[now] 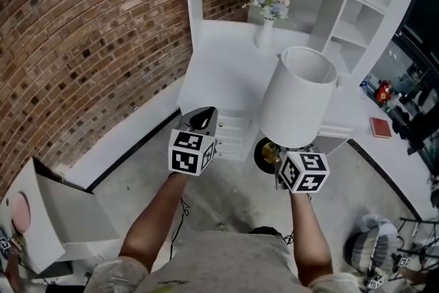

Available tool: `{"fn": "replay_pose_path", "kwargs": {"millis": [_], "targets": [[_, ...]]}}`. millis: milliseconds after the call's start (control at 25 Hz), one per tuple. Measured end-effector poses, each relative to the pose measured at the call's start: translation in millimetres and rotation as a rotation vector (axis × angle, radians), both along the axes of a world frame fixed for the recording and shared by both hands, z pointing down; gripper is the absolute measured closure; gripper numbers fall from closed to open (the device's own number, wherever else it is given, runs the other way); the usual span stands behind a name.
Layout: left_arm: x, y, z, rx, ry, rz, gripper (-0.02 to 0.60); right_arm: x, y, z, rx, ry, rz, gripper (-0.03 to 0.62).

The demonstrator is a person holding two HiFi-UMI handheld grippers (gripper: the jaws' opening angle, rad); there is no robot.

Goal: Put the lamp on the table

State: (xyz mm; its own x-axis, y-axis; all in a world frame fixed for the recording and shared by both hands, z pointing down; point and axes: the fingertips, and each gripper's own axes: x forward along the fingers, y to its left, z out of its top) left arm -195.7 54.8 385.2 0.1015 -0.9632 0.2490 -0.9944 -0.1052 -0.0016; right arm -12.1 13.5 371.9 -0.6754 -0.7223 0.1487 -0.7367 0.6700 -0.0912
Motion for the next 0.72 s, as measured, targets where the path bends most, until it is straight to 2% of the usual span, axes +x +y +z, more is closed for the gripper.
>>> {"fn": "replay_pose_path", "kwargs": {"millis": [320,720], "targets": [[20,-26,6,-0.005,-0.029,0.062,0.586,12,-18,2,0.006,-0.006,0.036,0.453],[27,-81,13,-0.018,-0.039,0.068,0.586,18,-71,8,0.010,-0.012,0.031,0.453]]}}
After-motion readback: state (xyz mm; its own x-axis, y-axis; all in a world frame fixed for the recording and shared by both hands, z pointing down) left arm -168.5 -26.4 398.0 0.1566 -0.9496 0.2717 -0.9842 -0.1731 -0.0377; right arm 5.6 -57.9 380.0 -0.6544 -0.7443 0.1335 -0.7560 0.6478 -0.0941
